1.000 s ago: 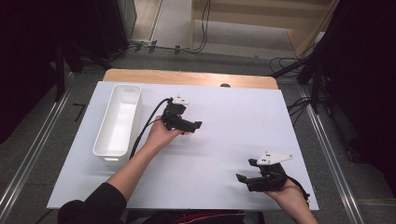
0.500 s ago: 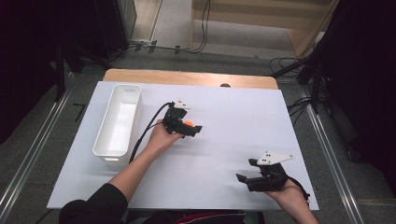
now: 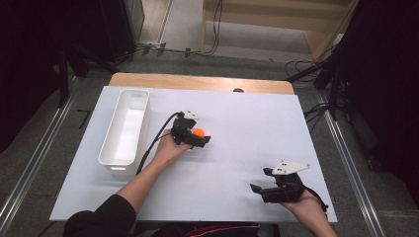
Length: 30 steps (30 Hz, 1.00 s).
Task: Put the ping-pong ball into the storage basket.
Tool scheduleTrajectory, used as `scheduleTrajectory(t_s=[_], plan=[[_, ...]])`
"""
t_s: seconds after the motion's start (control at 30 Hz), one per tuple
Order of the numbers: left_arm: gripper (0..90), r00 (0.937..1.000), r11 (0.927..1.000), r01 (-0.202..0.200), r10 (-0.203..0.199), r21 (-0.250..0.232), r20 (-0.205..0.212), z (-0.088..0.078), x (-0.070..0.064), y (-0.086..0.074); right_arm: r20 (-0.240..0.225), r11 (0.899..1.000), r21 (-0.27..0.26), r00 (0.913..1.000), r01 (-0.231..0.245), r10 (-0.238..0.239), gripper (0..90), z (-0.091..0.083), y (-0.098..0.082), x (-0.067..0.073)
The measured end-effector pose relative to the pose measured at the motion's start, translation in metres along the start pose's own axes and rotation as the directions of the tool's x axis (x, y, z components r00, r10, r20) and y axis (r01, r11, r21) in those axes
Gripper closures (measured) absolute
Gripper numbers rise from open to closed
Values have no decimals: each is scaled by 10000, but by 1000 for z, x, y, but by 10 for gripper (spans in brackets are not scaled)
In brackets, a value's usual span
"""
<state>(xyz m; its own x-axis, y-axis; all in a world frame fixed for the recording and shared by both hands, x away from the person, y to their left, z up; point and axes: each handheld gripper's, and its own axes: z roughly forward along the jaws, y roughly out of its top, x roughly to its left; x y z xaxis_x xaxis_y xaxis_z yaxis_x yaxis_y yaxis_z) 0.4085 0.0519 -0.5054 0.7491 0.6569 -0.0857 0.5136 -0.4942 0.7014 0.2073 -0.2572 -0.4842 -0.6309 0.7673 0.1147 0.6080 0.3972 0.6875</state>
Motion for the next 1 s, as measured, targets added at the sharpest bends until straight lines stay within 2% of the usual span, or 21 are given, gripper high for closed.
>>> scheduleTrajectory(t_s=[0.13, 0.2, 0.37, 0.53, 0.83, 1.0], plan=[[52, 9998, 9997, -85, 90, 244, -185, 4, 0, -3, -30, 9999, -32, 9999, 96, -96, 221, 0, 0, 0], [51, 9985, 9986, -432, 442, 305, -329, 5, -1, -4, -32, 10000, -10, 9999, 98, -98, 221, 1, 0, 0], [48, 9928, 9948, -936, 963, 404, -711, 7, -6, -6, -19, 10000, 1, 10000, 90, -90, 221, 1, 0, 0], [48, 9929, 9951, -922, 947, 364, -719, 7, -7, -7, 25, 9998, 53, 9998, 212, -213, 221, 1, 0, 0], [69, 9929, 9963, -825, 844, 258, -837, 6, -8, -8, 12, 9998, 96, 9999, 159, -159, 221, 1, 0, 0], [205, 9932, 9962, -875, 875, 34, -770, 3, -12, -9, 56, 9997, 81, 9998, 214, -214, 221, 1, 0, 0]])
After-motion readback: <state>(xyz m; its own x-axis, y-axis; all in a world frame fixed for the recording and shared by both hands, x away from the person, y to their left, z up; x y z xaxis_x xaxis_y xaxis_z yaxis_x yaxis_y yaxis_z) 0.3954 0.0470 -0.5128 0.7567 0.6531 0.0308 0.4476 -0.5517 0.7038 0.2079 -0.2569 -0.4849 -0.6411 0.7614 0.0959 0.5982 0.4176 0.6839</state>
